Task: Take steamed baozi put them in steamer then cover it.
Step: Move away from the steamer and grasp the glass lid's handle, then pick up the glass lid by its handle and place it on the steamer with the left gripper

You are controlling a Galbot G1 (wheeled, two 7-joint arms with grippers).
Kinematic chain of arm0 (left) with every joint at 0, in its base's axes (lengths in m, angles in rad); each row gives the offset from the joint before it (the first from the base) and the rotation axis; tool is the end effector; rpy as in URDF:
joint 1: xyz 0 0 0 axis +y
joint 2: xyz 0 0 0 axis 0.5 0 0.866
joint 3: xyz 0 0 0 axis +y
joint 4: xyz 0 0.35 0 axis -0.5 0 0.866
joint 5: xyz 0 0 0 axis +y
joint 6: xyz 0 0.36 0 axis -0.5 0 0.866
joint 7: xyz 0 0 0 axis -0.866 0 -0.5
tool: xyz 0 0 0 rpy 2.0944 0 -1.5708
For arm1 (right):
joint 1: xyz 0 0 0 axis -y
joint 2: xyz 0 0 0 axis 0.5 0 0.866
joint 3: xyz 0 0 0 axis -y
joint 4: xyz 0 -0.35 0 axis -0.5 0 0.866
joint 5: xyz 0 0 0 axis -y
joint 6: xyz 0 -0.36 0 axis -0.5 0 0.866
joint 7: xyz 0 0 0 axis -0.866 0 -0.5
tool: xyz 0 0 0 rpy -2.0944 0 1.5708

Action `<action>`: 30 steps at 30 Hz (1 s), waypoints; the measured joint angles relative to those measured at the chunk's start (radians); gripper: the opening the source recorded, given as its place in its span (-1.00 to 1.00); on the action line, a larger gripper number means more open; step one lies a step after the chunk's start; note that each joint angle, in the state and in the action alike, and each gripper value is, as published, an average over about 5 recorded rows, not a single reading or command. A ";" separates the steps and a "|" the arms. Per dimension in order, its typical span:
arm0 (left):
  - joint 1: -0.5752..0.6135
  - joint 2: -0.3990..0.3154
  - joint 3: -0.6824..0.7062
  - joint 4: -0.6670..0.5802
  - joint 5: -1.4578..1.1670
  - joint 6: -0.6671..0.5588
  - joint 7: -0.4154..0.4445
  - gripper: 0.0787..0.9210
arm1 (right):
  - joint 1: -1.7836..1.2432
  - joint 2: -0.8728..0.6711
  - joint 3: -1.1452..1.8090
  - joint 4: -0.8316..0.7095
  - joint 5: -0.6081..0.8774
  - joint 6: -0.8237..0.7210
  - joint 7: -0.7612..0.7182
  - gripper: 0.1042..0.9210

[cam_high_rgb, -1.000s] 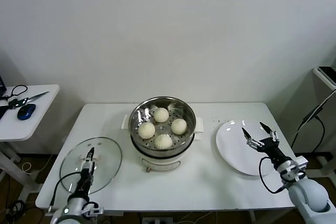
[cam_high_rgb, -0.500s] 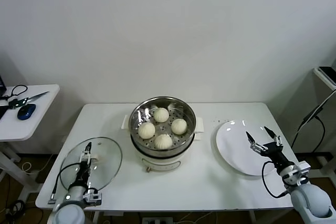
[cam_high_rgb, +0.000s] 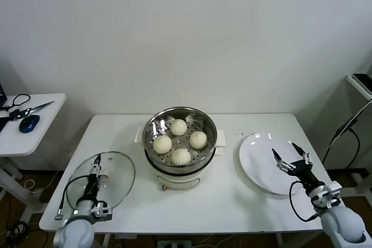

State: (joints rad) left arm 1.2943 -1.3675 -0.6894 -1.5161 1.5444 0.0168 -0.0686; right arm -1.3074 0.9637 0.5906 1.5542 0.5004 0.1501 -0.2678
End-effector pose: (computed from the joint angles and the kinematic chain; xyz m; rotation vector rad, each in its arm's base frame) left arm 0.2581 0.1328 -0.4262 -0.0538 -1.8215 -2.2305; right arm 0.2754 -0.2229 -0.3616 0.3405 -3.0146 0.1586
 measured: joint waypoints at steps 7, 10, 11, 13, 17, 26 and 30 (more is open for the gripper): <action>-0.003 0.001 0.004 0.015 -0.041 -0.001 0.002 -0.21 | 0.006 0.013 -0.001 -0.013 -0.017 0.006 -0.008 0.76; -0.003 0.003 0.004 0.015 -0.060 -0.003 0.000 -0.42 | 0.006 0.016 0.000 -0.020 -0.025 0.011 -0.012 0.76; -0.003 0.004 0.005 0.015 -0.067 -0.004 -0.001 -0.50 | 0.006 0.017 0.000 -0.022 -0.027 0.012 -0.013 0.76; -0.002 0.007 0.005 0.012 -0.081 -0.005 -0.003 -0.62 | 0.006 0.019 0.001 -0.026 -0.031 0.015 -0.016 0.76; 0.004 0.015 0.004 -0.002 -0.110 -0.005 -0.007 -0.82 | 0.006 0.020 0.004 -0.034 -0.037 0.018 -0.023 0.76; 0.069 0.040 -0.007 -0.125 -0.183 0.019 -0.010 -0.83 | 0.018 0.019 0.007 -0.050 -0.039 0.025 -0.031 0.76; 0.123 0.057 -0.014 -0.224 -0.211 0.052 -0.010 -0.83 | 0.025 0.014 0.008 -0.057 -0.040 0.026 -0.033 0.76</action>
State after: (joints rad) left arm 1.4173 -1.3103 -0.7036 -1.7399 1.3336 0.0690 -0.0791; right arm -1.2828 0.9778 0.5982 1.4968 0.4608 0.1761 -0.3011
